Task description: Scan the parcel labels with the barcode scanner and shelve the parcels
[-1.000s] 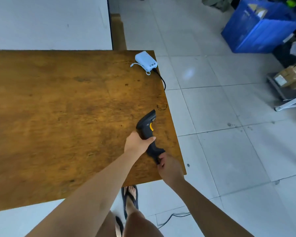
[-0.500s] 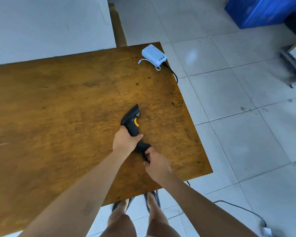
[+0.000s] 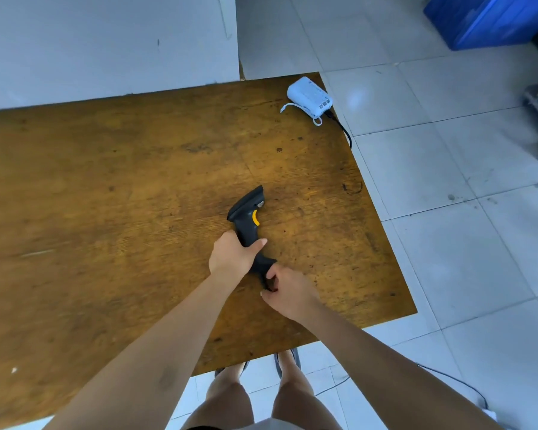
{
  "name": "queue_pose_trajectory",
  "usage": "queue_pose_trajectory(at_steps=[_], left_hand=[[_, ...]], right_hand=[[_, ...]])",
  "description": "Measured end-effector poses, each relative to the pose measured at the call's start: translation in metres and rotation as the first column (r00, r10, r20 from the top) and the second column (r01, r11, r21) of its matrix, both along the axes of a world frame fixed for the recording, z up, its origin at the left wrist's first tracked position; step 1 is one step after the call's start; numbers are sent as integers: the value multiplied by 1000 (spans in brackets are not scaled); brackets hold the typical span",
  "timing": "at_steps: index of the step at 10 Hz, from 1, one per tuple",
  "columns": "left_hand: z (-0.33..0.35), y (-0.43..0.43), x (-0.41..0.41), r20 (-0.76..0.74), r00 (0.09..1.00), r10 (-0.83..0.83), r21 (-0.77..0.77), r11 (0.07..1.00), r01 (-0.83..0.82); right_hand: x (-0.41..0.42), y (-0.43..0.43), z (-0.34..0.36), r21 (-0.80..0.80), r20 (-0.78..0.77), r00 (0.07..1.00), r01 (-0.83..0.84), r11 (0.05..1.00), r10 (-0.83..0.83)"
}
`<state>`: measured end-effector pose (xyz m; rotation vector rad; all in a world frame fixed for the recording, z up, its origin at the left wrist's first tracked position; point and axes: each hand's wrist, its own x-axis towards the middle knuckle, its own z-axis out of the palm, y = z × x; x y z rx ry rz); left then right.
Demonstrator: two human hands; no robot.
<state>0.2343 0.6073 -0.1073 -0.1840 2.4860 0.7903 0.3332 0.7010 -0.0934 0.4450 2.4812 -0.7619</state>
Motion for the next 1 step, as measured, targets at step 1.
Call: queue_pose_trajectory(at_steps=[1], left_hand=[[7, -9, -3, 34, 999, -27, 59, 998, 25]], right_hand=[[-3, 3, 7, 190, -4, 1000, 27, 982, -26]])
